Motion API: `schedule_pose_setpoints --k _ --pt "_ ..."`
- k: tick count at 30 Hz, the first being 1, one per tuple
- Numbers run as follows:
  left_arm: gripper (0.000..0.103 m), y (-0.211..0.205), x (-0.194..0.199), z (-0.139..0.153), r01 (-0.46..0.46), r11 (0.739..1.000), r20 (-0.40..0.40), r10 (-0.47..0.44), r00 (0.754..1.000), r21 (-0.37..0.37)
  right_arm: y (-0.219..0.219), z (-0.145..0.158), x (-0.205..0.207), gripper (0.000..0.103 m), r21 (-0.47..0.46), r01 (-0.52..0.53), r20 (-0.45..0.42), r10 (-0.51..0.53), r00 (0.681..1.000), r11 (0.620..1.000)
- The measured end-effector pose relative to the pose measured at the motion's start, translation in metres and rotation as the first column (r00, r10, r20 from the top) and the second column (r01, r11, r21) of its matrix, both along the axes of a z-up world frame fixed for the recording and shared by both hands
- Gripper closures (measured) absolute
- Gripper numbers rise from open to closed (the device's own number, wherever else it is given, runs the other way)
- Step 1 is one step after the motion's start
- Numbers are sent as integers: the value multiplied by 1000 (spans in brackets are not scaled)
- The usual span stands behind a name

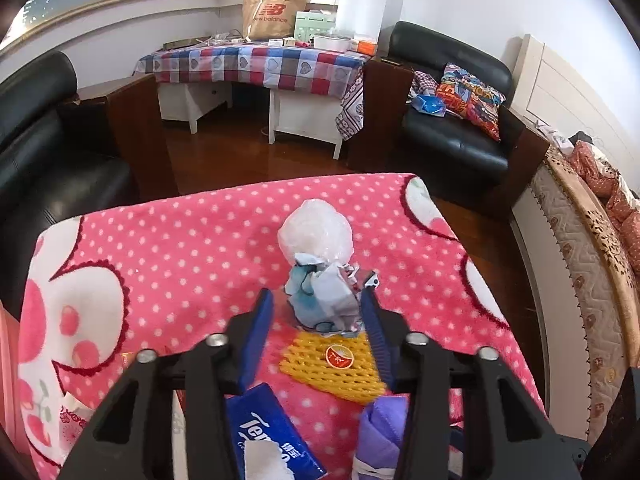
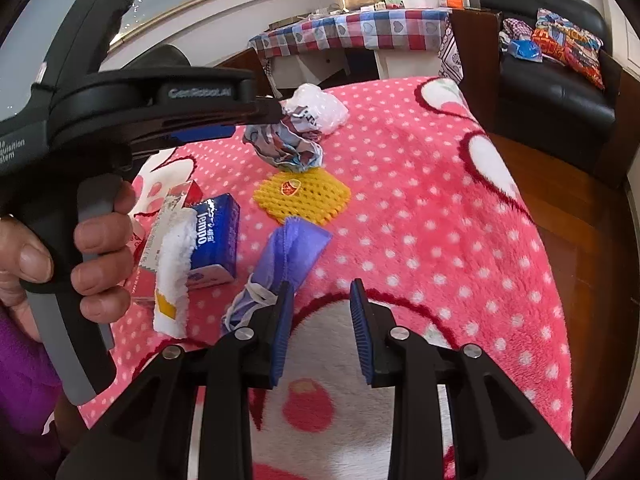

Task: Collect trash
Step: 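Grasp the crumpled patterned wrapper with the left gripper, then grasp the purple cloth bag with the right gripper while the left holds the wrapper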

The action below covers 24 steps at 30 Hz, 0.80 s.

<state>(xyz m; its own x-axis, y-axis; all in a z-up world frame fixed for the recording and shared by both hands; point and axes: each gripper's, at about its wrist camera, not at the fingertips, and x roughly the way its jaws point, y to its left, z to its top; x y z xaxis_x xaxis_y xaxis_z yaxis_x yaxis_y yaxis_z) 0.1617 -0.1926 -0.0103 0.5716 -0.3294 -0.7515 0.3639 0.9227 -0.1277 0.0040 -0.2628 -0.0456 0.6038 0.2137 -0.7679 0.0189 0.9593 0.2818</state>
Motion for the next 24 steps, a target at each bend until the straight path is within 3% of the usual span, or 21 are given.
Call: schedule_pose_setpoints --k 3,5,8,9,24 --pt "77 4 1 -3 5 1000 -6 -5 1000 -4 1 -1 0 74 5 -4 -2 4 1000 1000" --pt "91 7 -1 -5 7 1000 3 -7 1000 -1 2 -1 -1 74 4 -5 0 5 1000 1000" --pt "94 15 -3 -4 -1 1000 4 1 1000 -17 3 2 -3 74 5 -4 4 4 1000 1000" --pt "100 17 -4 -3 -4 1000 5 4 1000 -20 4 2 -3 74 6 -4 5 4 1000 1000" --pt "101 64 -42 26 -20 995 63 27 998 -100 22 5 6 74 25 -24 22 23 999 999"
